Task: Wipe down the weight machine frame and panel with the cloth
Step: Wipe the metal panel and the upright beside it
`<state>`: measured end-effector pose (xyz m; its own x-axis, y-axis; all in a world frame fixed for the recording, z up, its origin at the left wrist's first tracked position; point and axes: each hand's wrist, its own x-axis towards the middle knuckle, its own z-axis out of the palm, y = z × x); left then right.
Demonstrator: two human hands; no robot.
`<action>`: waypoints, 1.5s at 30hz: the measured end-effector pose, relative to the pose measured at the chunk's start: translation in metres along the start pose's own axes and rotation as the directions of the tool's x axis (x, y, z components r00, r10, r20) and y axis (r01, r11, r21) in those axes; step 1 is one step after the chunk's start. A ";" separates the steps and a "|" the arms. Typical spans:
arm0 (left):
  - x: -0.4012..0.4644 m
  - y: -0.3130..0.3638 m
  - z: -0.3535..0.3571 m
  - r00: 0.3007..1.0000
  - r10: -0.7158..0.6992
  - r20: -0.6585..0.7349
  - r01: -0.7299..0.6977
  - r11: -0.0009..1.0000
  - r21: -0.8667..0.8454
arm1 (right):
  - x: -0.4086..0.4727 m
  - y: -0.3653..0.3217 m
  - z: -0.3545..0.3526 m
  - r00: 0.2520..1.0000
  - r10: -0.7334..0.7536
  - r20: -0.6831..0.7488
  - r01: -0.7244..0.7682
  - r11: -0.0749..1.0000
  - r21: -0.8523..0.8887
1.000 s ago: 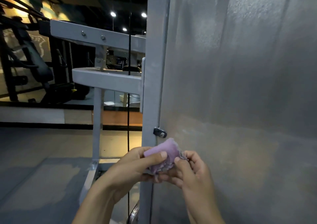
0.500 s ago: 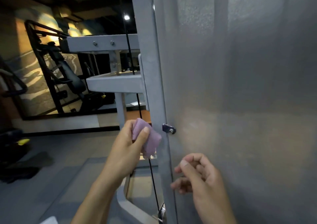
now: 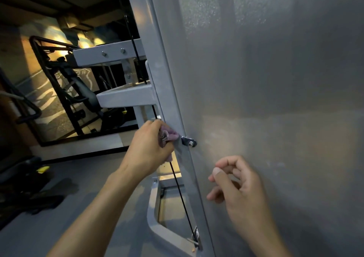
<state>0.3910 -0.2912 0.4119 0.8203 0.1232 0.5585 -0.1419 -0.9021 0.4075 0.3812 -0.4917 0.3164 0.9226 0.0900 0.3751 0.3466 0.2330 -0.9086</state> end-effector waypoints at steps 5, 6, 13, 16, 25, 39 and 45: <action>0.001 -0.003 -0.002 0.993 0.120 -0.016 -0.118 0.991 0.059 | 0.004 -0.001 -0.006 0.998 -0.049 -0.034 0.048 0.999 -0.022; 0.001 -0.003 -0.002 0.990 0.136 -0.031 -0.134 0.989 0.065 | 0.005 0.000 -0.007 0.998 -0.059 -0.034 0.058 0.998 -0.037; 0.001 0.005 0.006 0.982 0.183 -0.036 -0.176 0.973 0.150 | 0.003 -0.001 -0.009 0.996 -0.086 -0.009 0.085 0.992 -0.094; 0.003 0.012 0.007 0.972 0.232 0.033 -0.232 0.939 0.255 | 0.002 -0.001 -0.011 0.995 -0.103 -0.001 0.103 0.988 -0.113; 0.021 0.007 -0.032 0.948 0.282 0.145 -0.315 0.884 0.345 | -0.002 -0.004 -0.013 0.994 -0.107 0.002 0.106 0.983 -0.147; 0.012 0.025 -0.025 0.954 0.288 0.085 -0.300 0.919 0.256 | -0.006 -0.011 -0.020 0.994 -0.105 0.017 0.107 0.979 -0.172; 0.005 0.038 -0.007 0.929 0.305 0.211 -0.353 0.901 0.252 | -0.006 -0.012 -0.022 0.994 -0.106 0.010 0.106 0.979 -0.176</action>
<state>0.3858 -0.3220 0.4354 0.8352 -0.2482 0.4907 -0.2779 -0.9605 -0.0127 0.3755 -0.5164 0.3207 0.8792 0.0742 0.4706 0.4664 0.0668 -0.8820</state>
